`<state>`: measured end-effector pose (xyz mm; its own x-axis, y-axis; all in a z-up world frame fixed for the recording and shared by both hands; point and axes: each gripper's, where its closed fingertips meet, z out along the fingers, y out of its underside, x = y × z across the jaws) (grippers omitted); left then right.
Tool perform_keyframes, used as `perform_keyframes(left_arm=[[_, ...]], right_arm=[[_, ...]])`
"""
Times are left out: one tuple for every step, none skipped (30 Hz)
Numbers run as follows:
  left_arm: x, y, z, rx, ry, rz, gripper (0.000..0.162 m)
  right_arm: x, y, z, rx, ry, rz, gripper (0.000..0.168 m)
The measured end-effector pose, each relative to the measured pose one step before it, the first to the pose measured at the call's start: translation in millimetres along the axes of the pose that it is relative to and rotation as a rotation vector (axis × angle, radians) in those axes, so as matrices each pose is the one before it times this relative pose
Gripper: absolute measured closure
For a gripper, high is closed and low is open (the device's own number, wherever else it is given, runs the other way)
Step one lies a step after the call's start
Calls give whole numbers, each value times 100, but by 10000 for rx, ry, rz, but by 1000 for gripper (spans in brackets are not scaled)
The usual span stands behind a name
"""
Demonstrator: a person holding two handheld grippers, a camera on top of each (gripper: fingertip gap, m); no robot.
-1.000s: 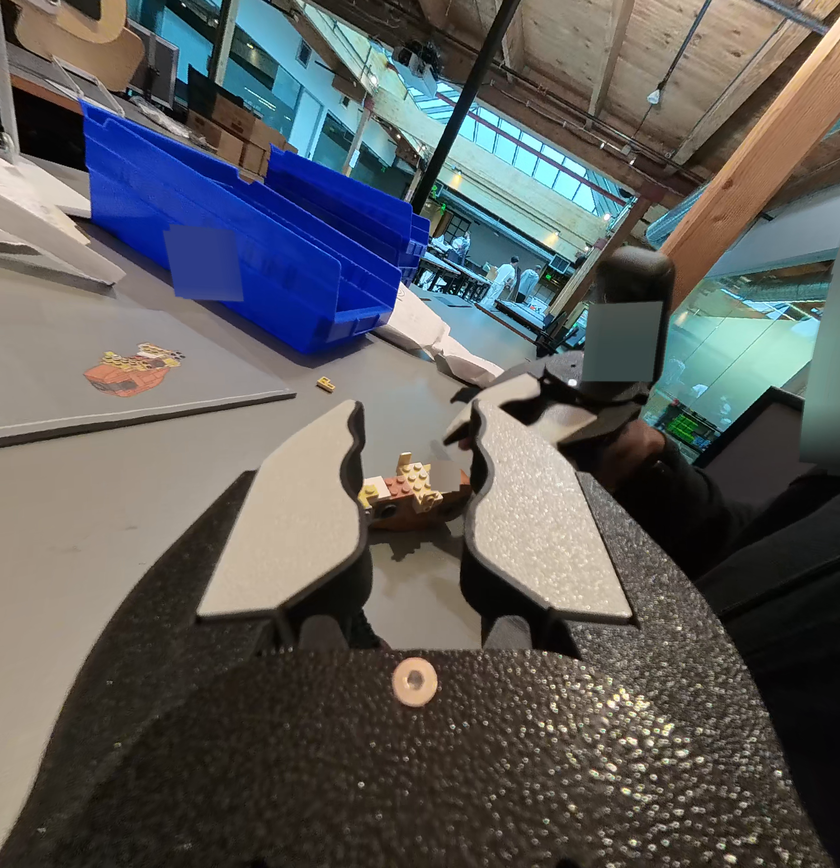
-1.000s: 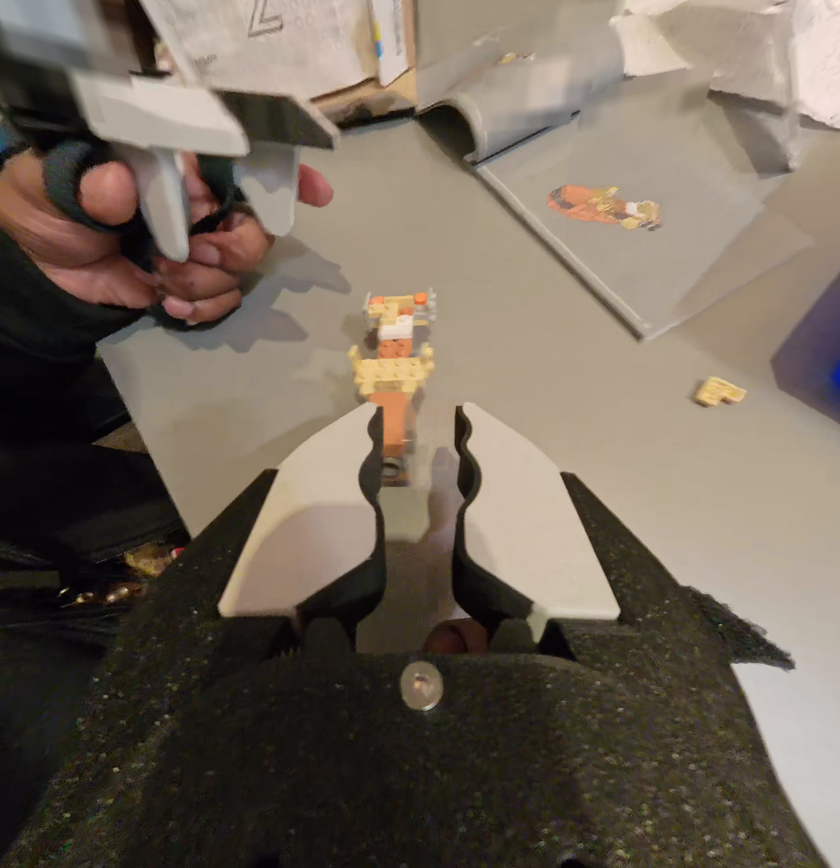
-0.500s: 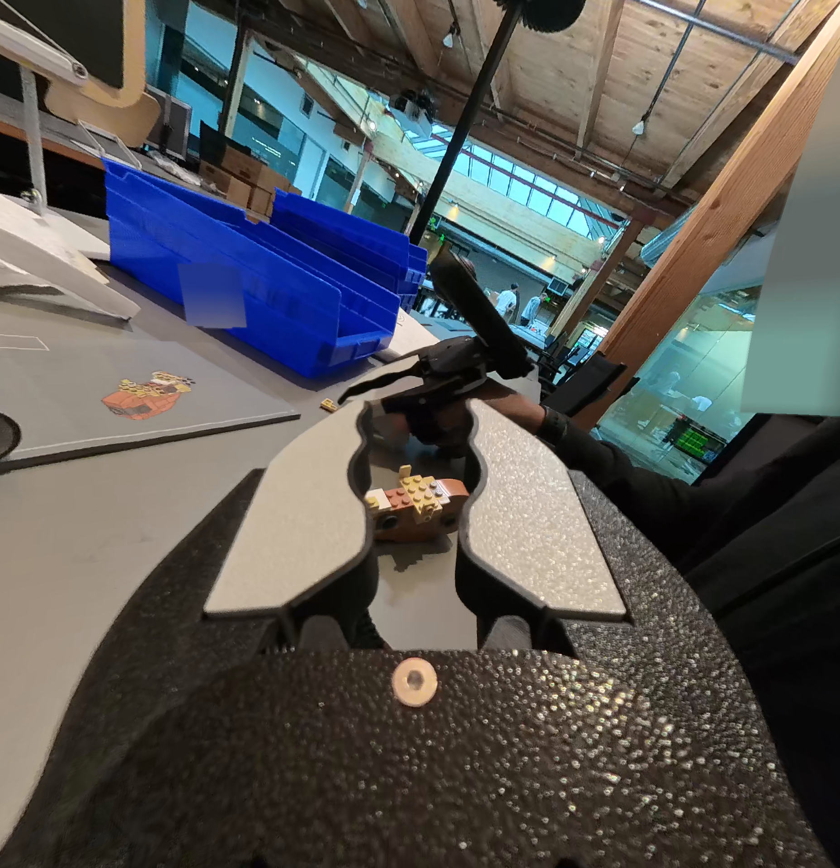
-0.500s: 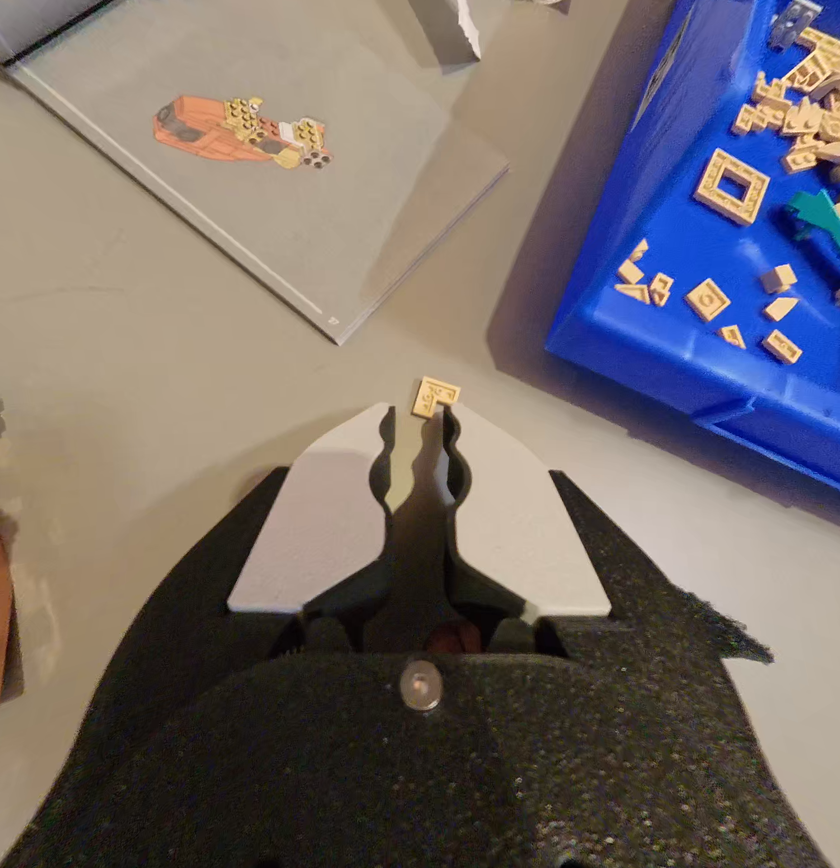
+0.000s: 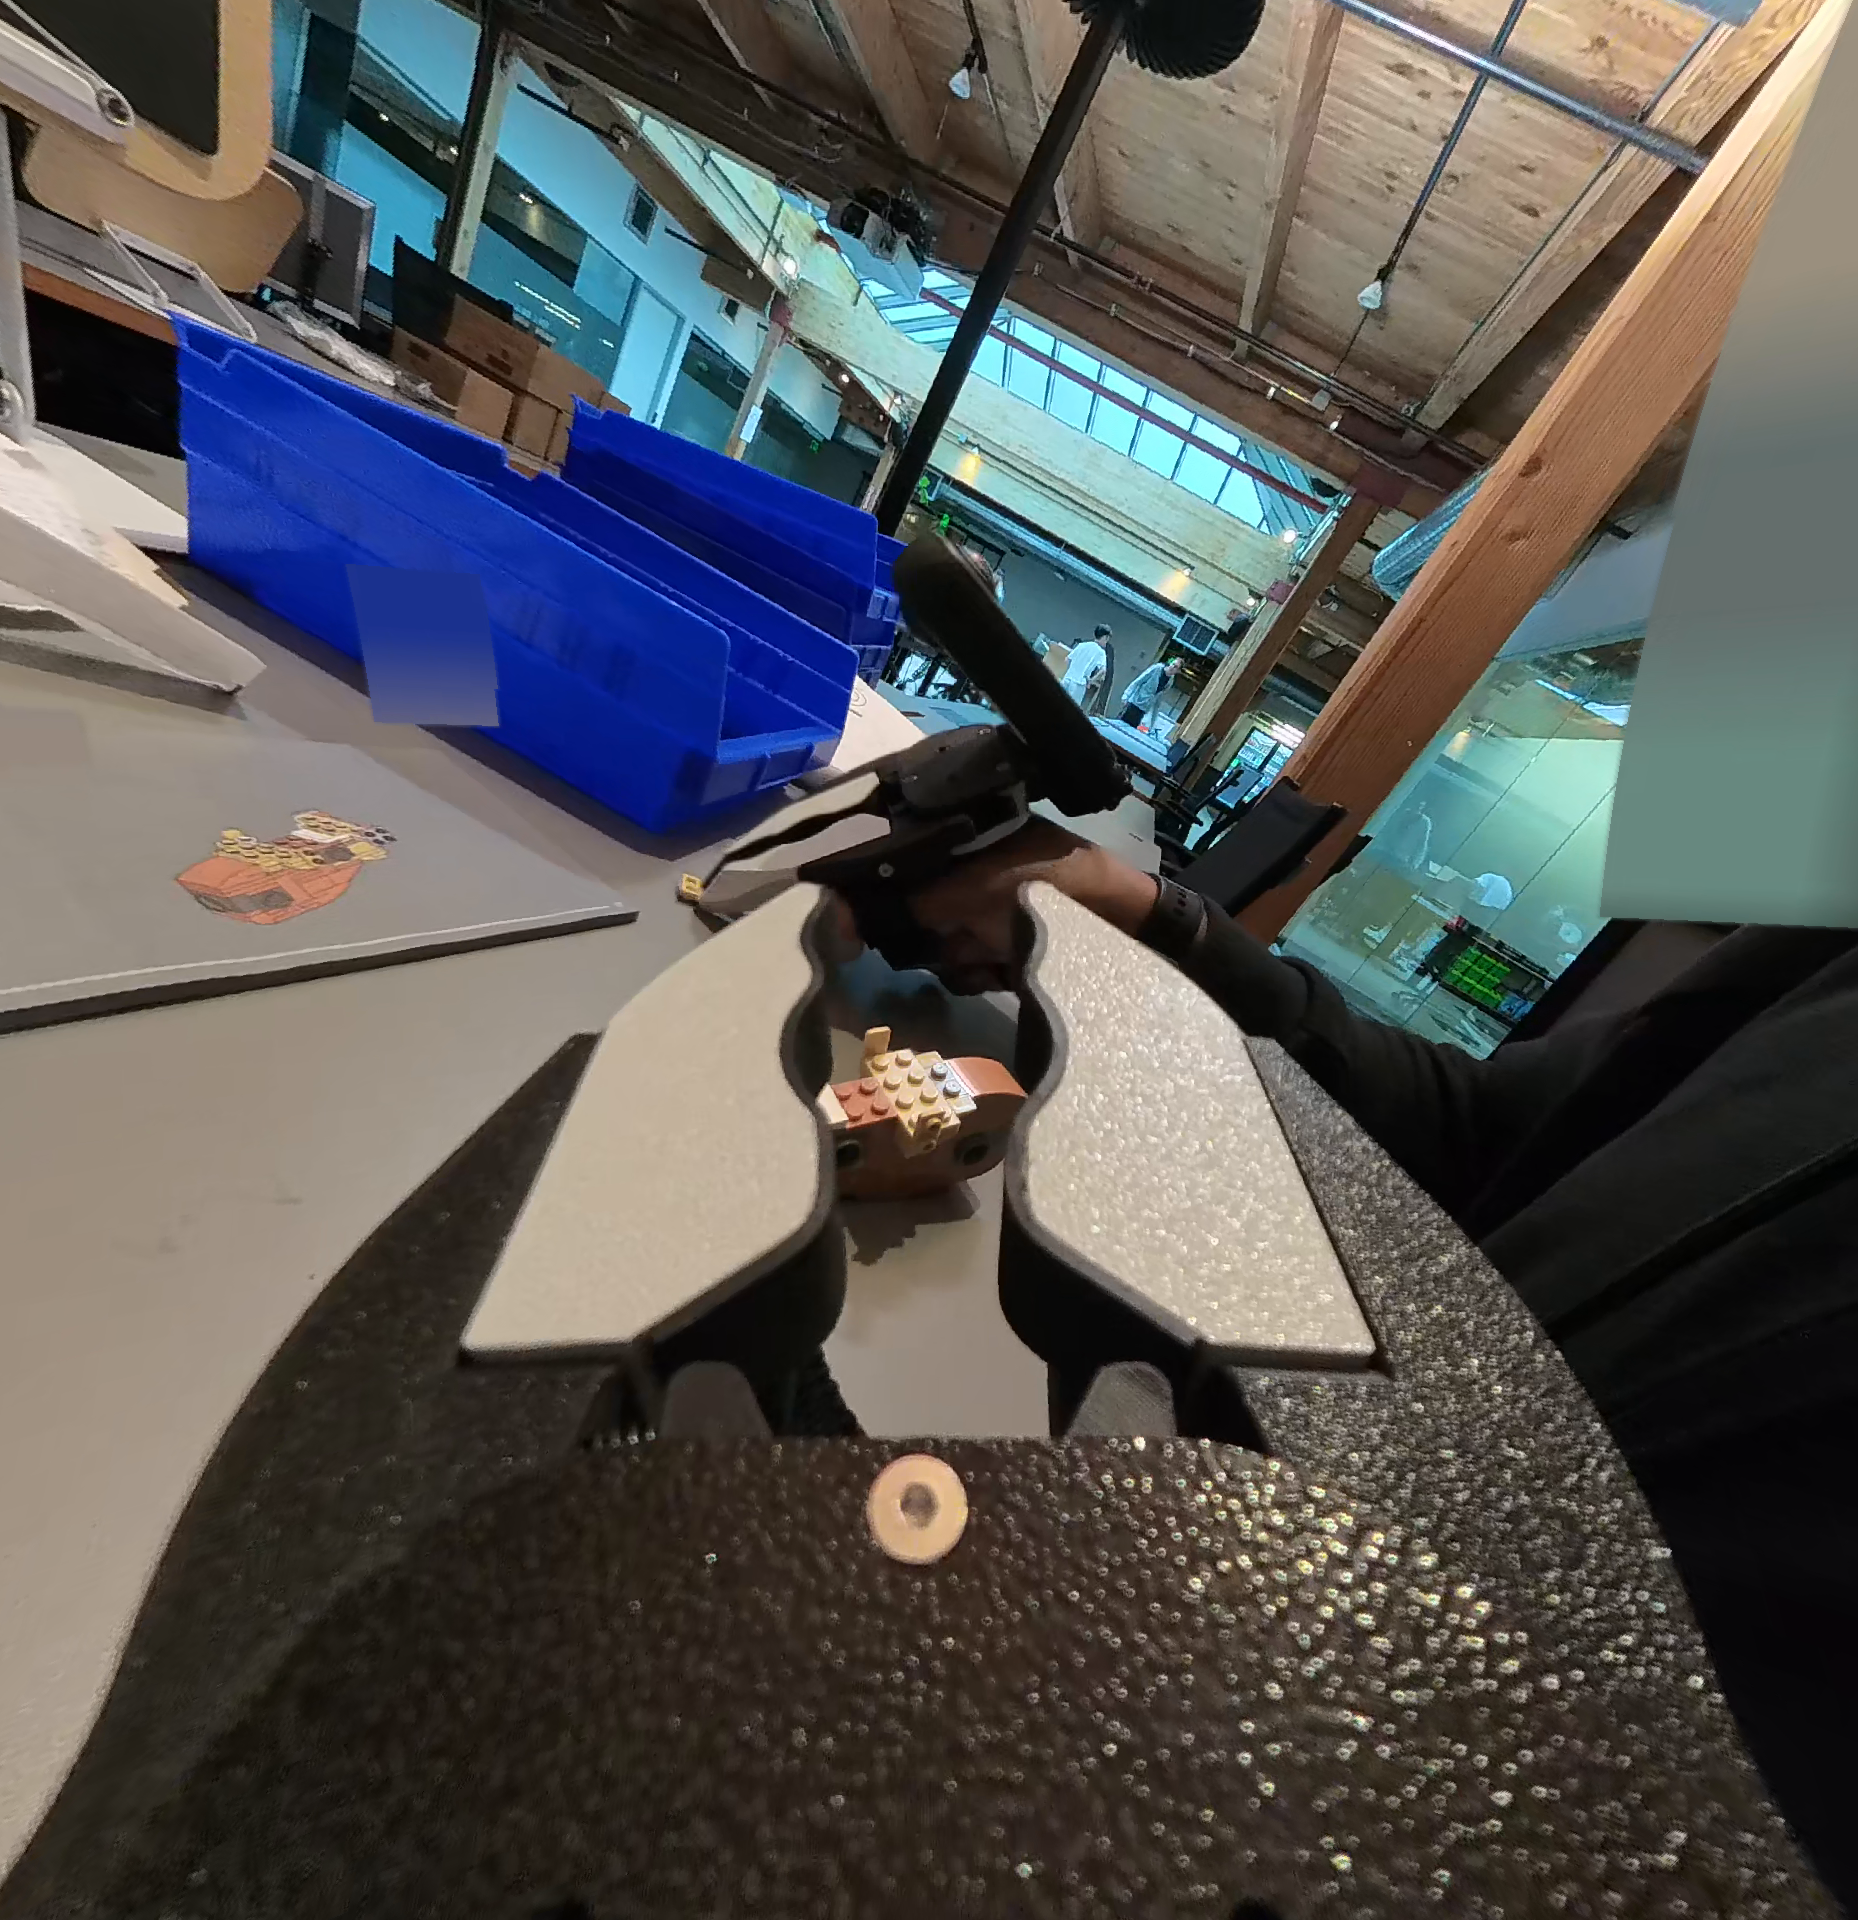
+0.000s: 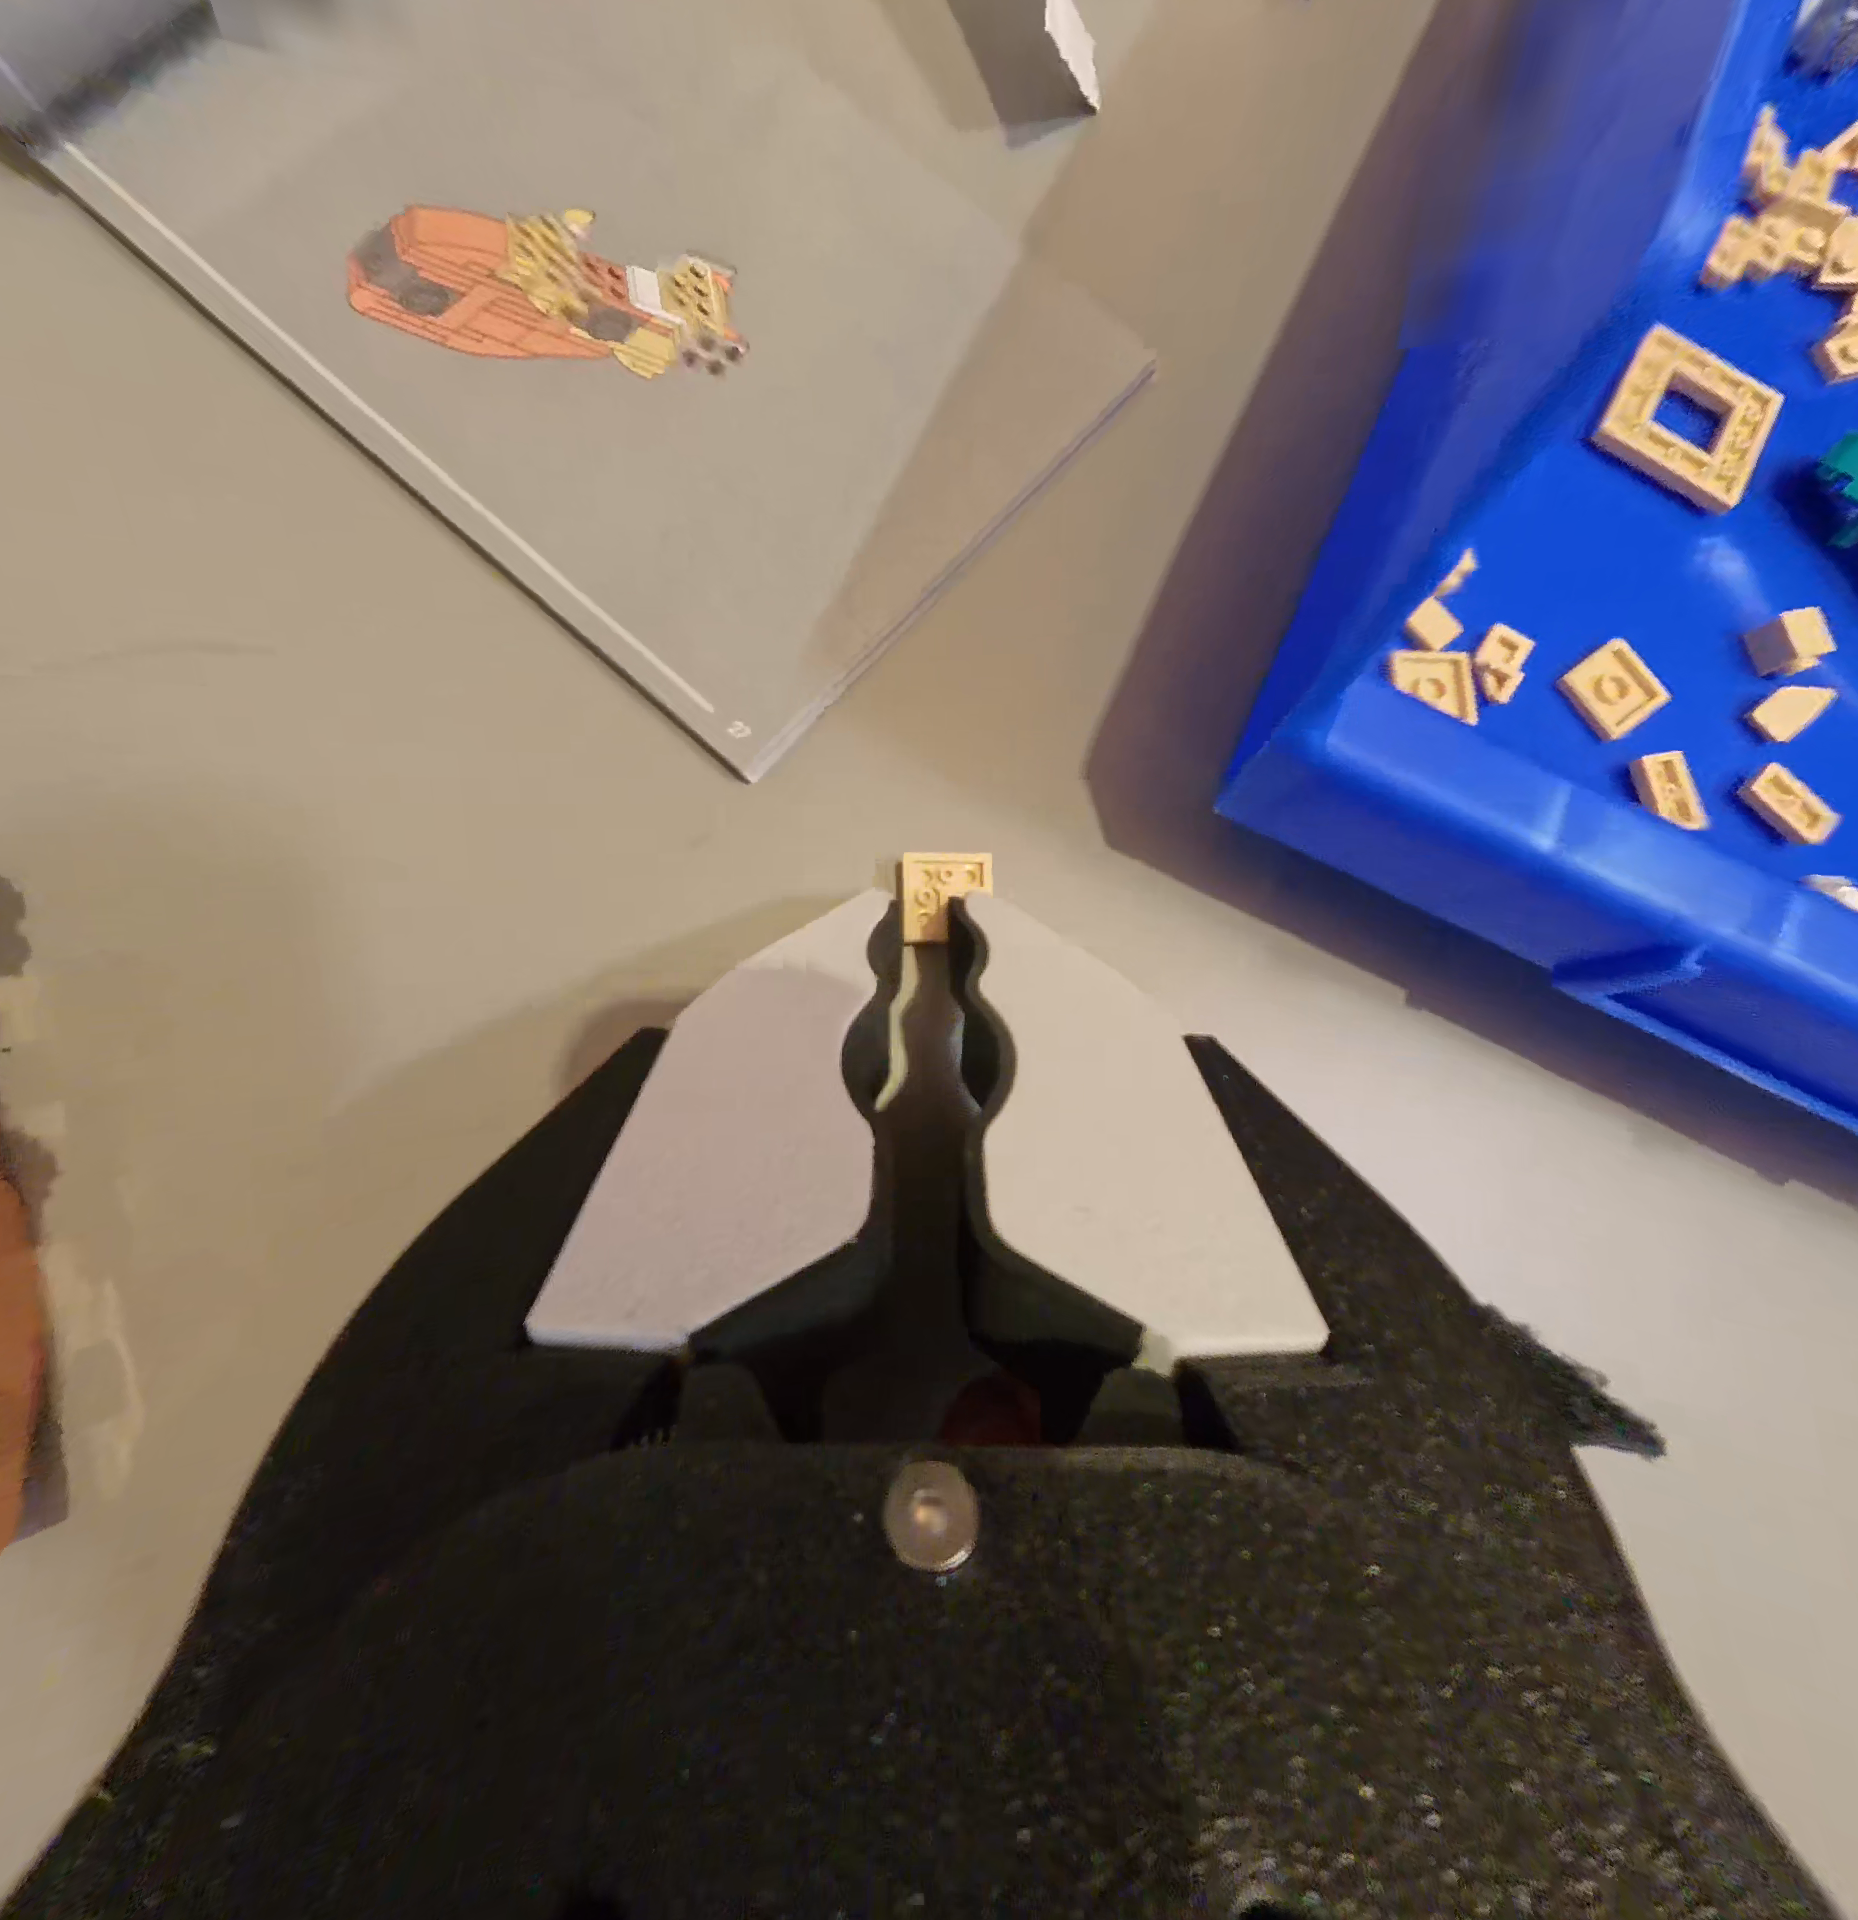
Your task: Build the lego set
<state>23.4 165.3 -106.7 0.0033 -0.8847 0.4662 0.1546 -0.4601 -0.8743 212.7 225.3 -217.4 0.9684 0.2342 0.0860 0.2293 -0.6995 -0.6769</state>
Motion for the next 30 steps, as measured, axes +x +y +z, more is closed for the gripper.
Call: perform_keyframes(left_arm=[[21,-80,-32,31,25,53,132],[-11,-106,-38,13,-13,176,132],[-48,-114,-17,-44,-56,347,132],[-127,-81,-10,-137,-113,533,132],[-203,-60,47,-209,-184,676,132],[-134,-32,133,-271,-136,763,131],[166,-33,228,-322,67,798,131],[438,-110,280,-345,275,812,131],[507,-253,300,-300,369,831,130],[372,-432,299,-211,306,809,130],[315,-547,299,-157,294,730,130],[342,-586,305,-115,355,582,130],[243,-546,317,-119,340,199,130],[107,-472,359,-168,320,-349,130],[76,-532,373,-58,336,-768,131],[-35,-550,363,106,280,-1050,131],[-141,-423,368,134,233,-1221,133],[-40,-289,344,162,309,-1236,133],[99,-248,288,230,393,-1125,133],[131,-184,208,280,397,-1018,134],[27,-23,139,218,319,-938,134],[-153,147,86,111,192,-826,135],[-172,190,54,100,157,-640,135],[-199,177,27,111,104,-517,135],[-90,98,11,120,145,-436,135],[118,-7,16,164,243,-393,135],[190,14,17,107,248,-358,136],[226,31,48,47,221,-265,136],[186,50,65,23,147,-152,136],[140,91,87,-21,94,-95,136]], right_arm=[[-628,-327,-351,350,-534,226,160],[-1169,-646,-580,547,-887,324,160],[-1701,-955,-795,728,-1190,428,160],[-2053,-1314,-915,932,-1322,401,161],[-2329,-1505,-900,1044,-1379,320,160],[-2482,-1414,-679,954,-1425,395,160],[-2407,-1154,-394,792,-1418,593,160],[-2075,-872,-127,652,-1302,724,160],[-1545,-554,29,511,-1034,700,161],[-971,-212,125,337,-699,543,161],[-584,40,164,188,-427,306,161],[-400,144,172,122,-255,44,161],[-350,163,149,96,-132,-227,161],[-309,198,138,42,-25,-490,161],[-291,182,119,7,73,-716,161],[-304,190,125,-13,150,-940,160],[-197,298,150,-118,276,-1169,160],[61,388,162,-202,491,-1366,160],[156,311,113,-159,578,-1486,160],[2,125,45,-53,485,-1449,160],[-103,-119,1,71,362,-1198,161],[-185,-323,-37,156,210,-866,160],[-244,-398,-55,176,76,-639,160],[-139,-405,-63,170,64,-502,161],[-26,-238,-46,73,84,-439,161],[47,-33,-20,-53,77,-433,161],[17,40,-8,-91,47,-427,160],[-43,98,11,-111,18,-449,160],[-89,121,17,-126,20,-483,160],[-136,92,38,-104,1,-488,160]])
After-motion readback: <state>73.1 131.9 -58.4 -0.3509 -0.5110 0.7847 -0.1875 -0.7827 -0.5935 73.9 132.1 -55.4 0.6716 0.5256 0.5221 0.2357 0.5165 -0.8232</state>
